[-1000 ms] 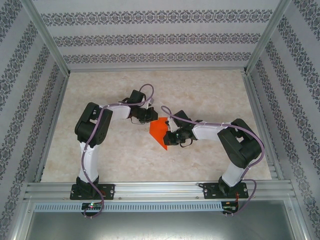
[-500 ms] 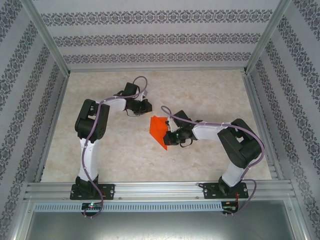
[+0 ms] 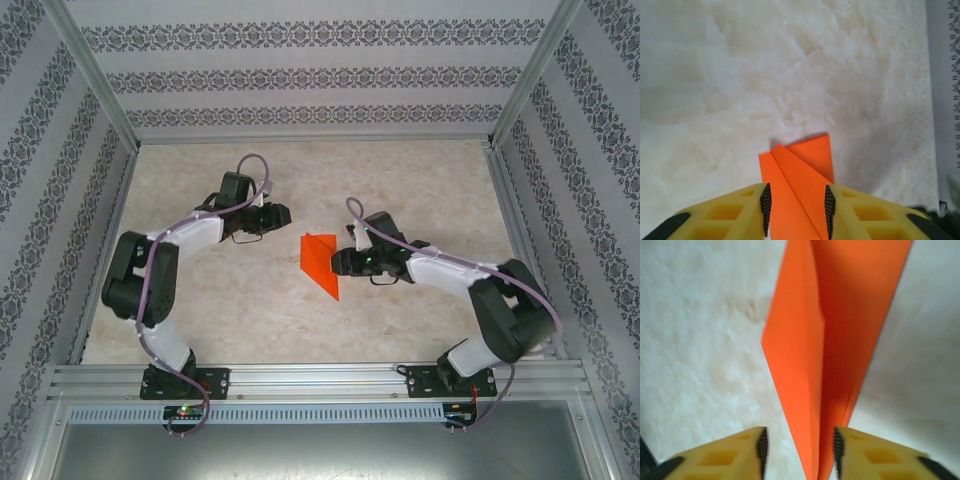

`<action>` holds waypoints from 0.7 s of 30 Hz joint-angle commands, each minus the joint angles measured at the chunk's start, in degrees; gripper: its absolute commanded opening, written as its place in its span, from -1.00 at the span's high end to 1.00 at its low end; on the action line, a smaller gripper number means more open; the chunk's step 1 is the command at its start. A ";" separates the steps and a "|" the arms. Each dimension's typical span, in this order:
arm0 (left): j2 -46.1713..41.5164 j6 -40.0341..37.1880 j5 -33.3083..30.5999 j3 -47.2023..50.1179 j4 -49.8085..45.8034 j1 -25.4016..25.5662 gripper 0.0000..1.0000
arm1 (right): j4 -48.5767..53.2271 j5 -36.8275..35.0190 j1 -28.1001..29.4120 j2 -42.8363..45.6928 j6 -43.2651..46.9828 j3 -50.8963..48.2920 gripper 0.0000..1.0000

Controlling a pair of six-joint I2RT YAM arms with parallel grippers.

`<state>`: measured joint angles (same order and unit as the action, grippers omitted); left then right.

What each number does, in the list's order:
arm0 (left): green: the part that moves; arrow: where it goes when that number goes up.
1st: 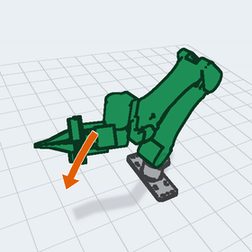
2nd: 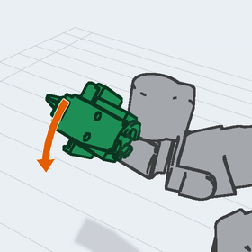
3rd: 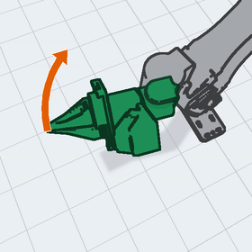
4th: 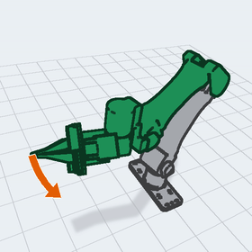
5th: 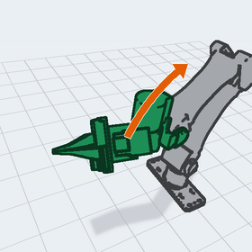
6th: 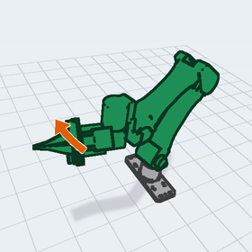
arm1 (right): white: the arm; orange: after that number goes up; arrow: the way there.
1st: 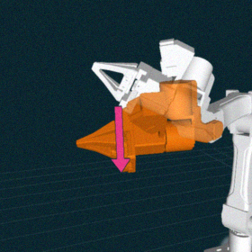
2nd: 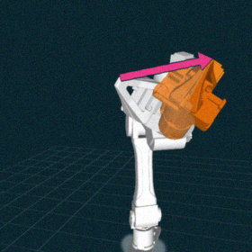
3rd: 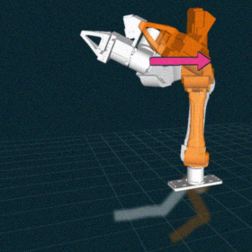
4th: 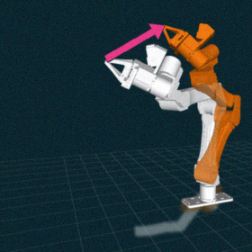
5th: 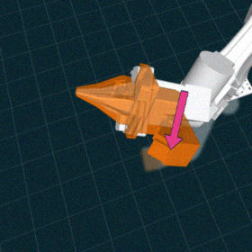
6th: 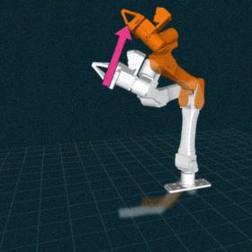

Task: Fold a paper plane with a square sheet of paper (fold left side to right side)
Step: Fourth fold the wing at the center of the table.

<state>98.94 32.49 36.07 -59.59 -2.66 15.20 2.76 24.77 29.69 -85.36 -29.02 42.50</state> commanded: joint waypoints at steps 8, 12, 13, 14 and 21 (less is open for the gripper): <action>0.90 11.17 -1.51 7.14 9.25 8.52 0.18 | -3.67 -1.38 -7.87 10.69 1.07 -4.78 -0.18; 5.74 11.46 -1.10 3.91 9.40 10.55 0.19 | -3.47 0.07 -8.33 10.77 1.35 -5.65 -0.17; 6.69 11.47 -1.07 3.06 9.17 10.86 0.19 | -3.61 0.77 -8.33 10.30 1.55 -5.83 -0.17; 7.49 11.50 -1.18 2.43 8.84 11.03 0.19 | -3.88 1.68 -8.33 9.74 1.62 -5.89 -0.17; 7.97 10.84 -2.67 1.41 7.53 11.43 0.19 | -8.79 10.20 -6.03 -0.90 0.92 -2.14 -0.12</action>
<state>107.31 42.98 34.70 -56.82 3.95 26.20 -3.05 30.33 22.04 -82.87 -28.27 38.04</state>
